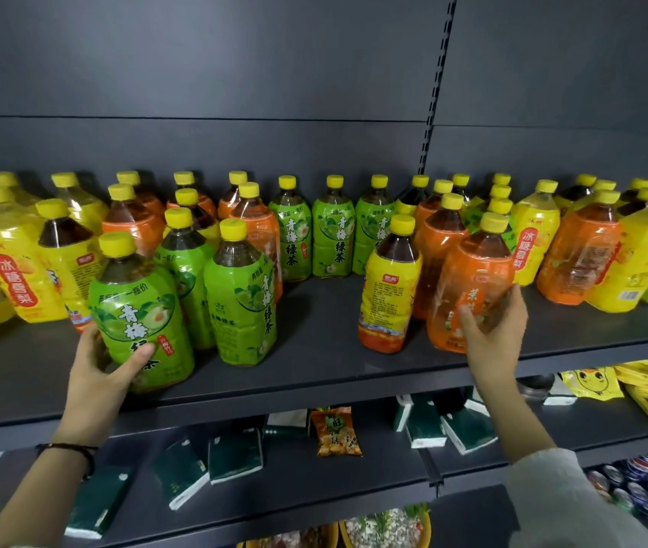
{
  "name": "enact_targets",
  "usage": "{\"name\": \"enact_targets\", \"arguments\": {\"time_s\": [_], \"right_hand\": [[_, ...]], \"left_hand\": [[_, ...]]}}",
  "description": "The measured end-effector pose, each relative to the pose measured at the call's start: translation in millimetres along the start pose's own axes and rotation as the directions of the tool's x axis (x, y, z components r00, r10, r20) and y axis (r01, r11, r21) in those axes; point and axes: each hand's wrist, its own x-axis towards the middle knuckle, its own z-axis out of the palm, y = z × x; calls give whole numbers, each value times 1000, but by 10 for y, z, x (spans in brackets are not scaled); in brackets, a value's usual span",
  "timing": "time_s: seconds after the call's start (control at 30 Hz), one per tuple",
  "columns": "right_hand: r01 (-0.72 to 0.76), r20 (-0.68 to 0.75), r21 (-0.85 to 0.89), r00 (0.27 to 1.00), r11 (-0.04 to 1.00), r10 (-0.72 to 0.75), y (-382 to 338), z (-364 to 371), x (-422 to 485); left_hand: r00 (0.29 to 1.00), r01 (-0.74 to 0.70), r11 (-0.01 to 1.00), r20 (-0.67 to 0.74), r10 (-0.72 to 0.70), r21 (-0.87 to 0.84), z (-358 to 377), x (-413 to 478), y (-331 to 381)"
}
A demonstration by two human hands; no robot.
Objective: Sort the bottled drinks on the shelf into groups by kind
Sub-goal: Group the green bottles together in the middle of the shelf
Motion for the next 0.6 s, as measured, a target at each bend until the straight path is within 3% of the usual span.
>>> {"name": "enact_targets", "arguments": {"time_s": [0.07,0.1,0.17,0.27,0.37,0.47,0.6], "right_hand": [[79,-176,-66,980,995,-90,-138,124,-273],[137,-177,-75,973,988,-148,-230,198,-428],[201,-19,16,979,979,-201,-337,385,-613],[95,184,64,977,993,-105,-392,705,-537],[-1,170,19,985,1000,-2,-402,912,-379],[-43,189,110,982,993,21,-339,953,-252],[-59,136,62,989,996,50,-253,896,-113]], "left_hand": [[1000,-3,1000,-3,3,13,17,-7,5],[1000,4,1000,-3,-4,18,18,-2,-1],[1000,23,999,9,-23,23,-3,12,-31],[999,43,999,19,-44,19,-37,31,-87],[999,28,999,18,-29,24,-22,12,-87],[1000,8,1000,22,-8,21,6,3,-58],[1000,8,1000,16,-8,9,7,1,-64]]}}
